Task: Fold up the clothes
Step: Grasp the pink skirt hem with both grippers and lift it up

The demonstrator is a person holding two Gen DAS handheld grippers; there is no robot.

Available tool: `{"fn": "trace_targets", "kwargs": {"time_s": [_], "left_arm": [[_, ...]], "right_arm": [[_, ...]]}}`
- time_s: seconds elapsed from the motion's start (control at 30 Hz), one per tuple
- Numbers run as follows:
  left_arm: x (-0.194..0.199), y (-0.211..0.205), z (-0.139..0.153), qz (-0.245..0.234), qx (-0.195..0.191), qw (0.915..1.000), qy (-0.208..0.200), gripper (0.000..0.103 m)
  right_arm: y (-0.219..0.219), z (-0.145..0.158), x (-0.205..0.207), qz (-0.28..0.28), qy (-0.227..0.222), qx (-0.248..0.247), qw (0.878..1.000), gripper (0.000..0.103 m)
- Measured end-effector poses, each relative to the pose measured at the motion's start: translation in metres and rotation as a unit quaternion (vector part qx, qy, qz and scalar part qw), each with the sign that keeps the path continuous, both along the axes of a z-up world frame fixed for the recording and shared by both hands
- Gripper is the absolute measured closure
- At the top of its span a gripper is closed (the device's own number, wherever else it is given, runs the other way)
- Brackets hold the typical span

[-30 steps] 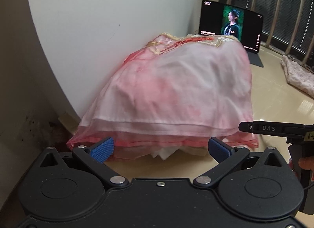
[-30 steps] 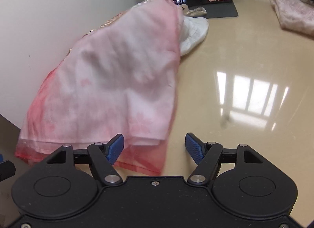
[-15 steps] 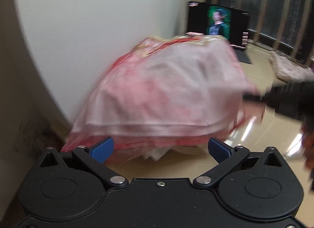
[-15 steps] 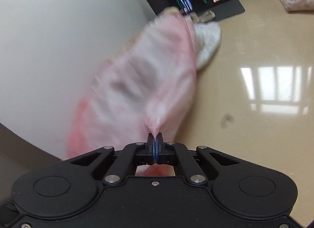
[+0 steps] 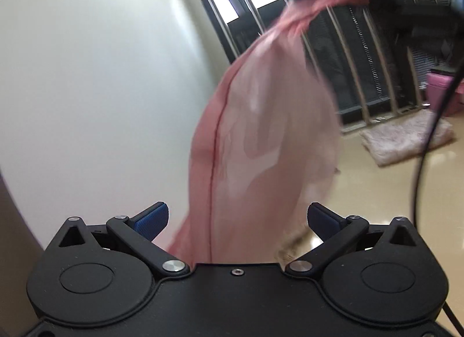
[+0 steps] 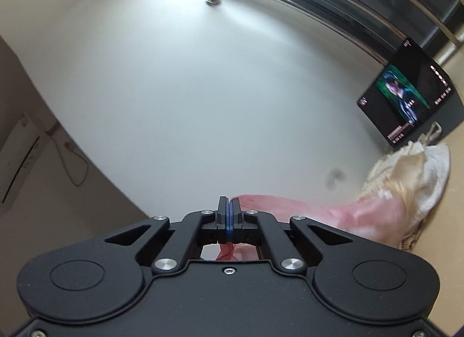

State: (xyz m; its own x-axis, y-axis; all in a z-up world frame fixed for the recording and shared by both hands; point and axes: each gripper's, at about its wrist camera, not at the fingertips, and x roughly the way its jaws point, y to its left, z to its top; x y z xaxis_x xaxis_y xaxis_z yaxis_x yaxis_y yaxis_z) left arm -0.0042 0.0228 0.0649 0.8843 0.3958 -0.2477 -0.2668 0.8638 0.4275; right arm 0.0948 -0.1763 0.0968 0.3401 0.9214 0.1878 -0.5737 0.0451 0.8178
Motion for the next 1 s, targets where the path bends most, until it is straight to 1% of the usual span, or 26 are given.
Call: {"fn": "trace_targets", "kwargs": {"time_s": [0.07, 0.1, 0.17, 0.23, 0.27, 0.3, 0.33, 0.37, 0.4, 0.43, 0.5, 0.57, 0.67, 0.73, 0.8, 0.87, 0.9, 0.97, 1.0], "left_arm": [[0.000, -0.001, -0.005, 0.013, 0.017, 0.9998, -0.001, 0.000], [0.001, 0.001, -0.008, 0.019, 0.022, 0.9996, 0.002, 0.000], [0.005, 0.006, -0.015, 0.038, 0.034, 0.9987, 0.007, 0.004], [0.008, 0.016, -0.017, 0.064, 0.041, 0.9970, 0.012, 0.027], [0.009, 0.021, -0.017, 0.076, 0.041, 0.9962, 0.016, 0.031], [0.009, 0.029, -0.016, 0.085, 0.033, 0.9957, 0.018, 0.038], [0.006, 0.037, -0.014, 0.090, 0.024, 0.9954, 0.019, 0.052], [0.003, 0.044, -0.011, 0.095, 0.014, 0.9952, 0.018, 0.061], [-0.001, 0.052, -0.006, 0.095, 0.003, 0.9954, 0.014, 0.075], [-0.006, 0.060, -0.001, 0.094, -0.007, 0.9955, 0.009, 0.087], [-0.015, 0.070, 0.016, 0.084, -0.017, 0.9962, -0.010, 0.093], [-0.027, 0.072, 0.040, 0.069, -0.014, 0.9967, -0.040, 0.096], [-0.049, 0.069, 0.079, 0.039, -0.009, 0.9950, -0.092, 0.097], [-0.066, 0.063, 0.102, 0.011, -0.010, 0.9925, -0.121, 0.097], [-0.081, 0.056, 0.124, -0.020, -0.008, 0.9894, -0.143, 0.097], [-0.085, 0.048, 0.139, -0.053, -0.002, 0.9878, -0.147, 0.097], [-0.080, 0.045, 0.143, -0.072, -0.004, 0.9877, -0.138, 0.097], [-0.056, 0.038, 0.145, -0.113, -0.012, 0.9880, -0.105, 0.097], [-0.038, 0.030, 0.143, -0.131, -0.017, 0.9881, -0.079, 0.097]], "right_arm": [[-0.008, 0.008, -0.009, -0.002, -0.018, 0.016, 1.000, 0.103], [-0.010, 0.012, -0.012, -0.004, -0.028, 0.015, 0.999, 0.103], [-0.008, 0.015, -0.014, -0.002, -0.032, 0.009, 0.999, 0.103], [-0.006, 0.016, -0.014, -0.001, -0.027, 0.011, 1.000, 0.103], [-0.006, 0.015, -0.013, -0.003, -0.023, 0.018, 1.000, 0.103], [-0.008, 0.015, -0.013, -0.007, -0.022, 0.029, 0.999, 0.103], [-0.011, 0.015, -0.012, -0.012, -0.021, 0.041, 0.999, 0.103], [-0.013, 0.015, -0.011, -0.017, -0.020, 0.054, 0.998, 0.103], [-0.017, 0.017, -0.011, -0.023, -0.022, 0.067, 0.997, 0.103], [-0.021, 0.020, -0.010, -0.029, -0.024, 0.081, 0.996, 0.103], [-0.030, 0.029, -0.011, -0.039, -0.039, 0.096, 0.994, 0.103], [-0.038, 0.043, -0.016, -0.047, -0.063, 0.100, 0.992, 0.103], [-0.051, 0.071, -0.035, -0.062, -0.114, 0.098, 0.987, 0.103], [-0.066, 0.095, -0.057, -0.082, -0.159, 0.085, 0.980, 0.103], [-0.081, 0.116, -0.078, -0.107, -0.192, 0.065, 0.973, 0.103], [-0.096, 0.133, -0.094, -0.141, -0.209, 0.036, 0.967, 0.103], [-0.103, 0.140, -0.100, -0.162, -0.213, 0.017, 0.963, 0.103], [-0.114, 0.149, -0.100, -0.200, -0.204, -0.017, 0.958, 0.103], [-0.120, 0.151, -0.096, -0.218, -0.193, -0.034, 0.956, 0.103]]}}
